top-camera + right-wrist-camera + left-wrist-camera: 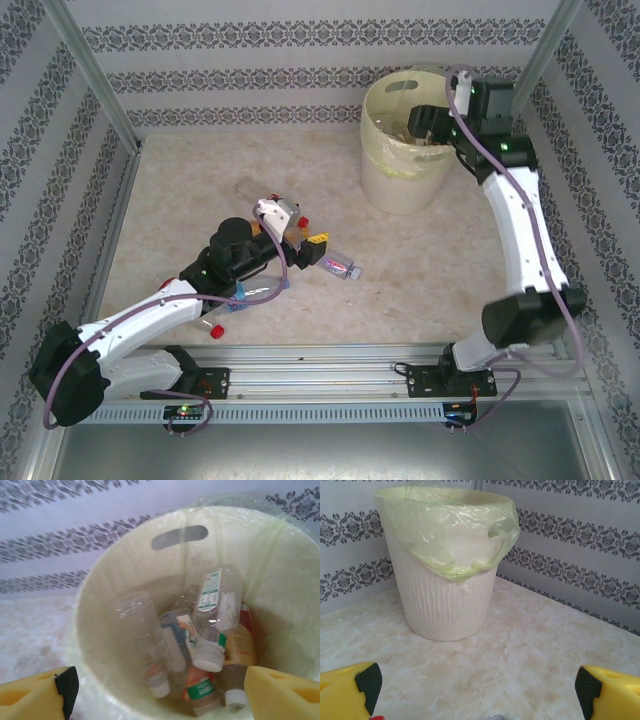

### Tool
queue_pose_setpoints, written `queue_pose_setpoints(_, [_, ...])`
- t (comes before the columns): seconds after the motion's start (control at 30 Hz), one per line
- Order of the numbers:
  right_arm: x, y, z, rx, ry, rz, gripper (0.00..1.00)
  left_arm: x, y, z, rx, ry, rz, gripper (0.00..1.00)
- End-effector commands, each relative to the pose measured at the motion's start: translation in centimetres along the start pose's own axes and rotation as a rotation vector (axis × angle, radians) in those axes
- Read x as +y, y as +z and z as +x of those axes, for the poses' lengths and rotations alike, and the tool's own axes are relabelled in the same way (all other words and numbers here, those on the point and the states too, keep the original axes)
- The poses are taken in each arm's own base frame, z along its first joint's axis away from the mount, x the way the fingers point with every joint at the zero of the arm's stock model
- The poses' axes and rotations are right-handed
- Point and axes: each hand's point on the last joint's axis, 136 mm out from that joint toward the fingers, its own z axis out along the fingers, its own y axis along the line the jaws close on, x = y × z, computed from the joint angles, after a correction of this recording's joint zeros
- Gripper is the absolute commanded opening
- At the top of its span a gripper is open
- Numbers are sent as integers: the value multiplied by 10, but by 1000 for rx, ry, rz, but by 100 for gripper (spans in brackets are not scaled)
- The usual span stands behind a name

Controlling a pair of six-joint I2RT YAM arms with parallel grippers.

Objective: Put the plastic bottles in the bin

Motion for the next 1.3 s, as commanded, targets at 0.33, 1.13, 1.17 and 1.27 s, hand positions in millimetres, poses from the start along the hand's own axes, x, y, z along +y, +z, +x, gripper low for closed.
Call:
queue_pose_setpoints(0.33, [72, -63, 119, 90, -45, -285, 88, -2, -16, 0, 179, 176, 13, 100])
queue_pose_setpoints(1.13, [129, 10, 310, 632, -435, -358, 94, -20, -62, 59, 408, 236, 125, 100])
queue_pose_setpoints(1.17, [129, 15, 315, 649, -456, -345, 94, -20, -62, 57, 399, 226, 121, 100])
queue_pose_setpoints(1.27, [132, 29, 329, 710, -507, -318, 94, -19, -60, 53, 377, 189, 105, 100])
